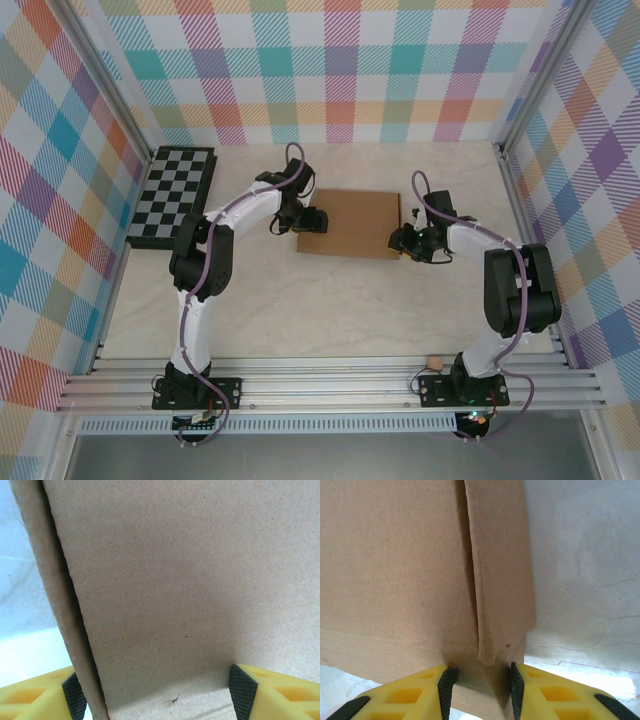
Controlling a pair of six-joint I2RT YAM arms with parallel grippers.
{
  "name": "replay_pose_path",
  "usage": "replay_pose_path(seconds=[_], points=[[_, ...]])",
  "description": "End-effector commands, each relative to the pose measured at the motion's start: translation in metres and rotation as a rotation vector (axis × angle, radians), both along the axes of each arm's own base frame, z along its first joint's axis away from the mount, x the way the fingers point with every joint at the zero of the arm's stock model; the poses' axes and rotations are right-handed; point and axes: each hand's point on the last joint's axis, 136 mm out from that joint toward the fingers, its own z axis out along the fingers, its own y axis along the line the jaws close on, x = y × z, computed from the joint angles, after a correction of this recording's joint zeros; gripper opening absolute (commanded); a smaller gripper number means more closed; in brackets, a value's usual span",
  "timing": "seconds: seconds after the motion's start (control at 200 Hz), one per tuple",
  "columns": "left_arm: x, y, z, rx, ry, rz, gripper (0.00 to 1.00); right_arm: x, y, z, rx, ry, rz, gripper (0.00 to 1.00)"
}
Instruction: Fold the paper box
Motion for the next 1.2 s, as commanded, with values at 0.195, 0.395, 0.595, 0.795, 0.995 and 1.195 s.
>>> replay_pose_path(seconds=[0.195,0.395,0.595,0.795,0.995,1.195], points=[[-0.017,0.025,-0.034,0.11,0.103,0.008,0.75,-0.03,0.003,-0.015,0.013,0.031,0.0,0.3],[-0.016,0.026,-0.033,0.113,0.103,0.009,0.75,-0.038,-0.002,-0.022,-0.009,0.067,-0.017,0.33],[-0.017,0.027,-0.033,0.118,0.102,0.005,0.75,-0.046,-0.011,-0.02,-0.056,0.075,-0.035,0.37],[-0.018,0.027,-0.033,0.114,0.106,0.007,0.74,-0.053,-0.012,-0.019,-0.062,0.087,-0.032,0.37],[-0.018,0.027,-0.031,0.12,0.104,0.006,0.75,-0.055,-0.016,-0.017,-0.083,0.08,-0.033,0.31],[-0.017,0.028,-0.03,0.121,0.101,0.004,0.75,-0.049,-0.018,-0.022,-0.099,0.104,-0.047,0.3]])
